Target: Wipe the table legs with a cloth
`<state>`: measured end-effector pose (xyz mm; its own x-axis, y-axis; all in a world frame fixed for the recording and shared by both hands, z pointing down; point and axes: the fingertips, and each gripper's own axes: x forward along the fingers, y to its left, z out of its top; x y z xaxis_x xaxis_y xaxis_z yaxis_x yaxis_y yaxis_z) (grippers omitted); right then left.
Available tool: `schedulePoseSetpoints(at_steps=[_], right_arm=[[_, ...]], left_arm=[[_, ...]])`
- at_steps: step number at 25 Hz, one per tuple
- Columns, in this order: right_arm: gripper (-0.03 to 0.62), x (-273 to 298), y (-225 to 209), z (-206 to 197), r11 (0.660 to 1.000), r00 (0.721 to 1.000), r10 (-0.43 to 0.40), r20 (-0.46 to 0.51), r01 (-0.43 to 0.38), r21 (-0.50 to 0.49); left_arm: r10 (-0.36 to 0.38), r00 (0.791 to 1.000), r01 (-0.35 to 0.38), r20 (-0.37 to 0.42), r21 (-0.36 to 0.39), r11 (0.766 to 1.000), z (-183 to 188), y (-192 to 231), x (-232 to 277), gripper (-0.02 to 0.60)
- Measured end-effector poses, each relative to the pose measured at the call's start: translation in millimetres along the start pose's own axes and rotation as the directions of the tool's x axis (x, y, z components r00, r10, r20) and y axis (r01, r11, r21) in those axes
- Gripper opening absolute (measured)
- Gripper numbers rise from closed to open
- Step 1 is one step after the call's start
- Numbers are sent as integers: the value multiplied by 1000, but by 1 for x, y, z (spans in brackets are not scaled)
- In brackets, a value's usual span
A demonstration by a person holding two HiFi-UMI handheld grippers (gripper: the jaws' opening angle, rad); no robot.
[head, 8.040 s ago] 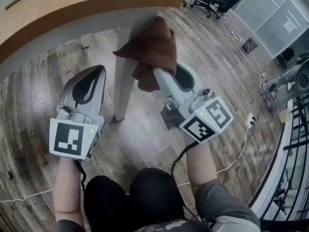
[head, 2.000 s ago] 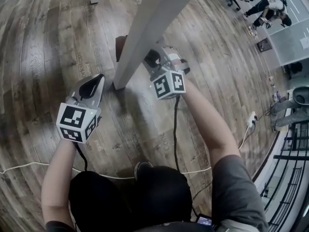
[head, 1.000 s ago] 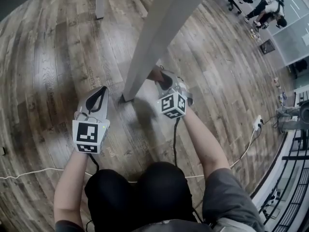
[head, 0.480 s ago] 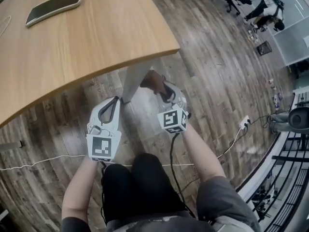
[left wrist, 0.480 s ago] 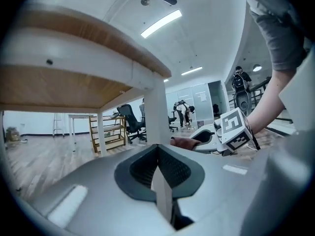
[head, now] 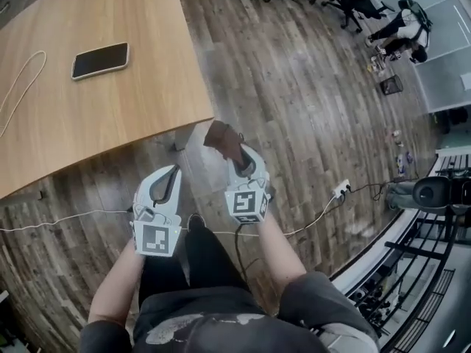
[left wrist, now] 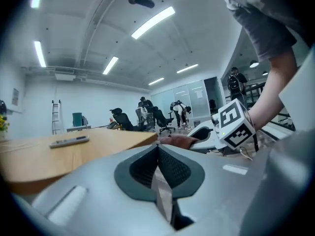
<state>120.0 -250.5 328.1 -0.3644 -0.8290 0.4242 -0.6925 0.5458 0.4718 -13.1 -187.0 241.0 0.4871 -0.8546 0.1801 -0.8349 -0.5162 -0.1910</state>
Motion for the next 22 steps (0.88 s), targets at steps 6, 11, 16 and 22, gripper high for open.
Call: schedulePoseSetpoints(at_steps=[6, 11, 16, 22], right_arm=[[91, -76, -34, 53, 987, 1000, -3, 3, 2, 159], [91, -115, -54, 88, 969, 998, -39, 54, 24, 247], [91, -148, -60, 103, 941, 992, -98, 77, 68, 331], [91, -201, -16, 103, 909, 990, -130, 60, 95, 407]], left_arm=[[22, 999, -25, -24, -138, 990, 81, -8, -44, 20], [76, 996, -84, -41, -239, 967, 114, 0, -53, 20], [19, 999, -10, 42, -203, 979, 145, -10, -58, 20], [-8, 998, 20, 62, -206, 978, 135, -25, -103, 20]])
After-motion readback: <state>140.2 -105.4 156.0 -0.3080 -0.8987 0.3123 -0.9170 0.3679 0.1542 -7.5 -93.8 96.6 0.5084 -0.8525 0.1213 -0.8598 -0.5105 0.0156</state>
